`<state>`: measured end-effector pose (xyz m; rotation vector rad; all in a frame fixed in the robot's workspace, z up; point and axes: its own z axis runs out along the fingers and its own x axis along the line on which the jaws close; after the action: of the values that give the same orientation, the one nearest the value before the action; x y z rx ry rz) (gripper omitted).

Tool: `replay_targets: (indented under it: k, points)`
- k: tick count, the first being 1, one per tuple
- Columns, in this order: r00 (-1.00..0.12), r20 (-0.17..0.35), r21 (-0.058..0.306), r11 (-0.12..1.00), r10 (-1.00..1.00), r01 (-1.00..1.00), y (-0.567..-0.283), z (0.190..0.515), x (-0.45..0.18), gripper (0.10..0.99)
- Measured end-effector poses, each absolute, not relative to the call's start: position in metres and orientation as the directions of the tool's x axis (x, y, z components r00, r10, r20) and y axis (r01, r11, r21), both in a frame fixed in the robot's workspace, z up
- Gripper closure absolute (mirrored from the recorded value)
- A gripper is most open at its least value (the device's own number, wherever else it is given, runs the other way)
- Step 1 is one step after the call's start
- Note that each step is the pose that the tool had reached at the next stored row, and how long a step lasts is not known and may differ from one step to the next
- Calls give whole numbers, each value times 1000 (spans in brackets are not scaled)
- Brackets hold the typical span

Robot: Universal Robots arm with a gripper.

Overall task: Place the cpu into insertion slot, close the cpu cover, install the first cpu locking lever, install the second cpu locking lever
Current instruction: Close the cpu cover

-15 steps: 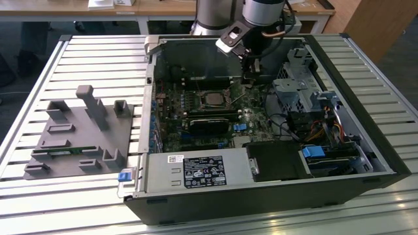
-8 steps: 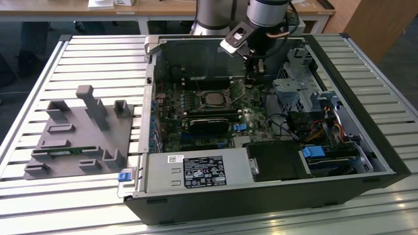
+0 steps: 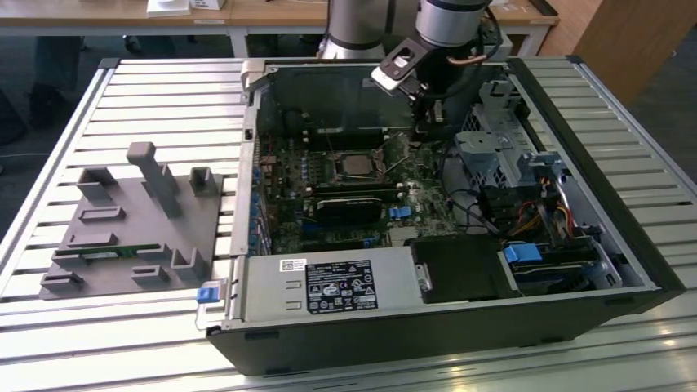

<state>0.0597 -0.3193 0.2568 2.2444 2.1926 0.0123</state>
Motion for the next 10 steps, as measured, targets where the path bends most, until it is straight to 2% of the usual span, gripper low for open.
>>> replay_targets:
  k: [10]
  points:
    - [23,3,8,-23,1000,1000,-317,247,64,980]
